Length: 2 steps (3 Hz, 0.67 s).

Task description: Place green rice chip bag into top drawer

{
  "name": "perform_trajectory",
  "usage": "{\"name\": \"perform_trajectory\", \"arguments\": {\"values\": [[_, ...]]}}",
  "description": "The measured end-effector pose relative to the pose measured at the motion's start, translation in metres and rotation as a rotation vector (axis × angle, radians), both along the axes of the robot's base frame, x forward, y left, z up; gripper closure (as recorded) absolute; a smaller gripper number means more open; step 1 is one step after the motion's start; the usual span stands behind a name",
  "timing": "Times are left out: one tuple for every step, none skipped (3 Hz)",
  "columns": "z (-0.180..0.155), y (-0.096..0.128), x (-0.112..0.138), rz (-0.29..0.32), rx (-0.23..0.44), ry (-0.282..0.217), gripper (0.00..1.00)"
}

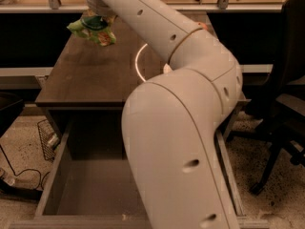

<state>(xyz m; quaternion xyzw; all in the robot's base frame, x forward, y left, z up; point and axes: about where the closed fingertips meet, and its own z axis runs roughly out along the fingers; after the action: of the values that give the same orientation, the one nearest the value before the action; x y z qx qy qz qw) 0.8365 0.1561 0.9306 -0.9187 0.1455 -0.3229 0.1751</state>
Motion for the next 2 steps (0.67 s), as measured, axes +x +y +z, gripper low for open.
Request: {"name": "perform_trajectory", "arguments": {"values": [[0.024,0.005,-0.04,-0.019,-0.065,-0.028,1.0],[0.063,0.009,-0.096,-0.056,-0.059,-0.075,1.0]]}}
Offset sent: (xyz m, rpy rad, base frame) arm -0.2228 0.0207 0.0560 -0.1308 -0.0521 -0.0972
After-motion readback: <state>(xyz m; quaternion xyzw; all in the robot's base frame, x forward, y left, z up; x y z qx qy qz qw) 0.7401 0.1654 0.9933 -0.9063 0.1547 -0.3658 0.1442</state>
